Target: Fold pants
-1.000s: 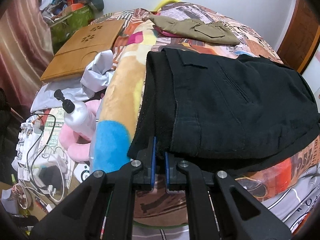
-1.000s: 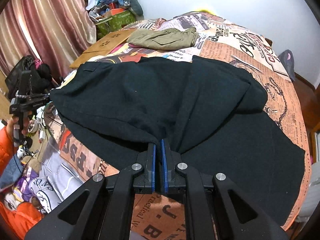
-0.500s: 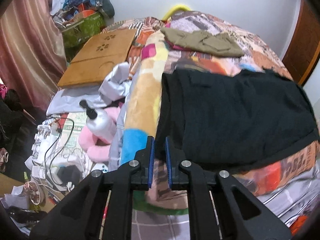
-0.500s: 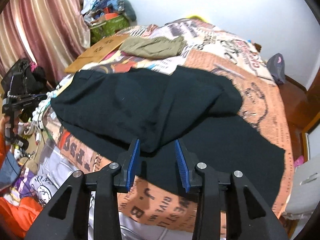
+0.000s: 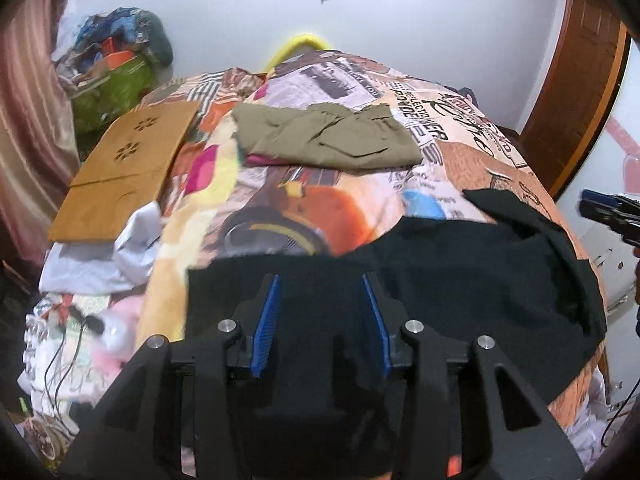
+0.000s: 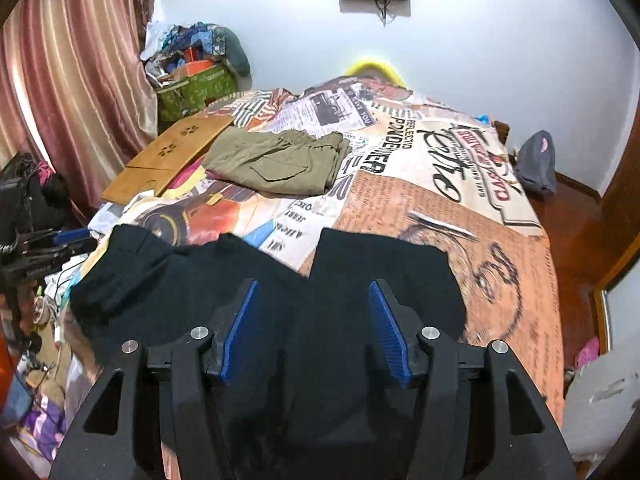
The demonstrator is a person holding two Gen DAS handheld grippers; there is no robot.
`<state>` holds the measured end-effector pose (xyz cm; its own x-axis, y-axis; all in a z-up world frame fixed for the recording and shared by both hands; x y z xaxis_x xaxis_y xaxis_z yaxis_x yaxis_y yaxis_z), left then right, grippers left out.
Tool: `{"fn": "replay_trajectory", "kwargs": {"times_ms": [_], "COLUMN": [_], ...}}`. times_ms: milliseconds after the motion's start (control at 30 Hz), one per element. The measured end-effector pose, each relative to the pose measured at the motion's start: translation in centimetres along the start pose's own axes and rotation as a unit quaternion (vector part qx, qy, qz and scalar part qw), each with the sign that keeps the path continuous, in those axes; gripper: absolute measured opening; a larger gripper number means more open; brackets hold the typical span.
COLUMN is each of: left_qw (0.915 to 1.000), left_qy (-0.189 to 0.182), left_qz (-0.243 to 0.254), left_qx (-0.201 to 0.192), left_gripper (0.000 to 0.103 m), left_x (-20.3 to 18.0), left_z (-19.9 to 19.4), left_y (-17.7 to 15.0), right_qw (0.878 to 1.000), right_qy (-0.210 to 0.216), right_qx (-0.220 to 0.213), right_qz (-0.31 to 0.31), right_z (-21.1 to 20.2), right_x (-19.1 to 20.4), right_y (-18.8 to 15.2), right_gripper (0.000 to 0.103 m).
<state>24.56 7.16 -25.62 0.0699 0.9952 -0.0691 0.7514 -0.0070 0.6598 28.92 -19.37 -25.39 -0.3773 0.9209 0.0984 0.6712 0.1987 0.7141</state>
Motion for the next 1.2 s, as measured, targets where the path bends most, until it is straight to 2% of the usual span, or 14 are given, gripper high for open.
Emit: {"fn": "replay_trajectory", "kwargs": {"times_ms": [300,467,533,567,600,700,767,867,1000,1200], "left_qw": [0.9997,0.9994,0.9992,0.9991,0.9990,0.9987,0.9987,0.9986,0.9985,0.9983], "left_qy": [-0.012,-0.013,-0.014,-0.014,-0.014,-0.010,-0.012,-0.015,-0.018,-0.024], "left_qz": [0.019,0.026,0.026,0.026,0.027,0.029,0.029,0.032,0.038,0.049], "left_qx": [0.011,0.021,0.026,0.029,0.033,0.040,0.041,0.039,0.035,0.022], "left_gripper": [0.051,0.052,0.052,0.053,0.053,0.053,0.053,0.053,0.053,0.059], "left_x": [-2.7,-3.0,-3.1,-3.1,-3.0,-3.0,-3.1,-3.4,-4.1,-5.9], "left_z": [5.3,7.5,8.2,8.4,8.7,9.1,9.0,8.4,7.2,5.0], "left_y": [2.5,2.7,2.5,2.4,2.2,1.9,1.7,1.6,1.7,2.0], "right_qw": [0.992,0.983,0.982,0.981,0.980,0.978,0.979,0.981,0.987,0.996], "right_qy": [0.011,0.003,0.010,0.017,0.024,0.032,0.033,0.029,0.026,0.023], "right_qx": [0.126,0.182,0.188,0.193,0.195,0.204,0.203,0.194,0.155,0.070], "right_qz": [-0.014,-0.037,-0.031,-0.023,-0.017,0.003,0.003,-0.002,0.004,0.040], "right_z": [10.3,14.1,14.7,15.1,15.3,16.1,16.0,15.4,13.2,5.8], "right_x": [-0.5,-0.9,-1.1,-1.2,-1.3,-1.6,-1.6,-1.4,-1.9,-4.8], "right_y": [0.2,-0.4,-0.2,-0.1,0.0,0.3,0.3,0.7,1.9,4.5], "right_gripper": [0.053,0.053,0.053,0.051,0.041,0.022,0.013,0.006,0.005,0.005]}}
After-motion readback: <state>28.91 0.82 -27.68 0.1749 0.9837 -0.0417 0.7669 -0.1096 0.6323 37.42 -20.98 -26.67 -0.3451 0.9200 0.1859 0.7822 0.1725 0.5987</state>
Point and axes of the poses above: each gripper's, at about its wrist camera, not at the fingertips, and z roughly the way its jaws point, x to its left, y to its top, the point moved 7 cm from there along z, roughly the way its jaws point, and after that the axes turned 2 degrees about -x, right-handed, at the moved point
